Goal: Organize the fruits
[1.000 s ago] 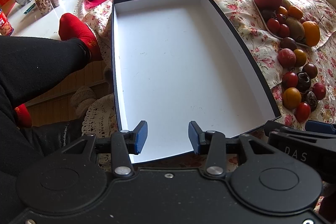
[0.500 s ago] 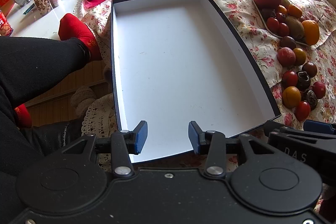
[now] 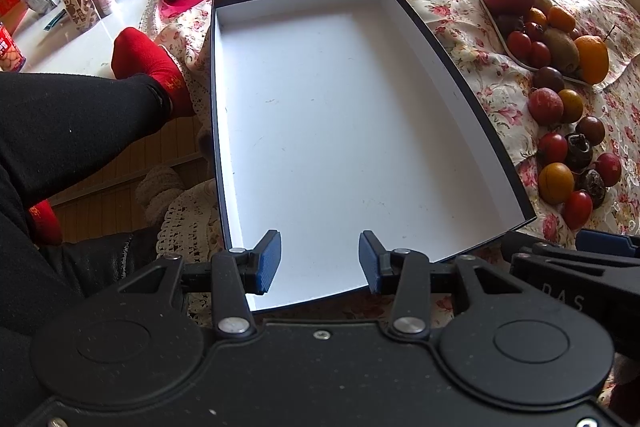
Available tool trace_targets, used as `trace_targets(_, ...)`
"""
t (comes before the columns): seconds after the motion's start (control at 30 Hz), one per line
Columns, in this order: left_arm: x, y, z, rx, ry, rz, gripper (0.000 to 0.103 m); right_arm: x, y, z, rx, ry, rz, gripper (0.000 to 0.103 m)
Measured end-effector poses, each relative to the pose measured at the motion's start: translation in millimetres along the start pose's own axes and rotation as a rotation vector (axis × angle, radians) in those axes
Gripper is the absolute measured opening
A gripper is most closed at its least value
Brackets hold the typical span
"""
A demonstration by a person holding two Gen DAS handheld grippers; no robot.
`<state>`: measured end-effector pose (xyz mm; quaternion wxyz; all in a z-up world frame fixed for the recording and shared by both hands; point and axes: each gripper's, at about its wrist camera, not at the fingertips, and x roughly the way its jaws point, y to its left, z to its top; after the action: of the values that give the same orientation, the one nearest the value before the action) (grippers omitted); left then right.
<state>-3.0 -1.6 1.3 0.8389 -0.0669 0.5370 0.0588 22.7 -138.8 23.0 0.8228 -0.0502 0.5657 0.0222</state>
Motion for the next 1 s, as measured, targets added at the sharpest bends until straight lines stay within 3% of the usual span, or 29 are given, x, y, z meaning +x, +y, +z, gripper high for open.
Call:
trace_targets(0.47, -12, -17, 8, 0.051, -0.016, 0.039, 0.050, -10, -34, 7, 0.081, -0.036, 0.000, 0.066)
trace_targets(0.8, -59, -98, 41, 0.268, -0.095, -0.073, 0.050, -24, -139, 16, 0.334, -0.098, -0.096, 0.065)
trace_targets(0.9, -49, -126, 49, 0.331, -0.070, -0.098, 0.050, -20, -167, 15, 0.403, -0.083, -0.099, 0.059)
trace_targets(1.0, -28, -148, 52, 0.358, -0.014, -0.143, 0.050, -17, -187, 12, 0.444, -0.074, -0.099, 0.058)
